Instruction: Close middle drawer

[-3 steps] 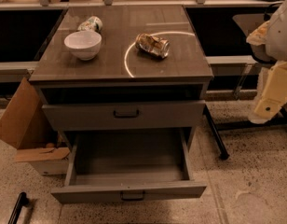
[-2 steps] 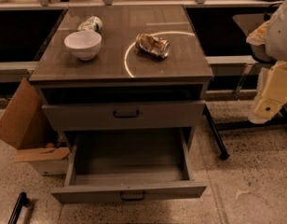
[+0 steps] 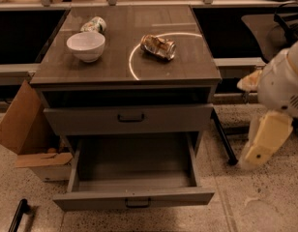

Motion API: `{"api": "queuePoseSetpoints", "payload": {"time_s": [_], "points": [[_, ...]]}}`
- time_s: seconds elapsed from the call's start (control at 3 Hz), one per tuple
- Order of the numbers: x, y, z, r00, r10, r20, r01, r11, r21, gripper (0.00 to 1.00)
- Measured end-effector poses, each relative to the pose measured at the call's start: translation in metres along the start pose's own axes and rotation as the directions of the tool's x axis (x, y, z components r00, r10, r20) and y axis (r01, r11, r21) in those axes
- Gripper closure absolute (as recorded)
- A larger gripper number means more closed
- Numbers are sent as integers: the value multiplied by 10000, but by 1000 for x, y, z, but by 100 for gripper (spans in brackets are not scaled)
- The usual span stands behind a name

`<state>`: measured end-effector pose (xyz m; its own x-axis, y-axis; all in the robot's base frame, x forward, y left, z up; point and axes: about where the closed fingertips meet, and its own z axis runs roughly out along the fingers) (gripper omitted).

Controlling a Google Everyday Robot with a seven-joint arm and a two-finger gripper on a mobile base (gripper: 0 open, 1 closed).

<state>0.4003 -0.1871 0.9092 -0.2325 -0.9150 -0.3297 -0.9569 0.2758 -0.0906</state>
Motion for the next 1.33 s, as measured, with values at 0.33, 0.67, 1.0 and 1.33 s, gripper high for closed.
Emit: {"api": "queuePoseSetpoints", "payload": {"time_s": [0.33, 0.67, 1.0, 1.33], "points": [[-4, 40, 60, 9942, 531, 941, -418, 9921, -1184, 0], [-2, 50, 68, 9937, 655, 908, -522, 9885, -1418, 0], [-2, 50, 68, 9937, 655, 908, -522, 9885, -1418, 0], [7, 55, 108, 9897, 1107, 913, -913, 9767, -1940, 0]]}}
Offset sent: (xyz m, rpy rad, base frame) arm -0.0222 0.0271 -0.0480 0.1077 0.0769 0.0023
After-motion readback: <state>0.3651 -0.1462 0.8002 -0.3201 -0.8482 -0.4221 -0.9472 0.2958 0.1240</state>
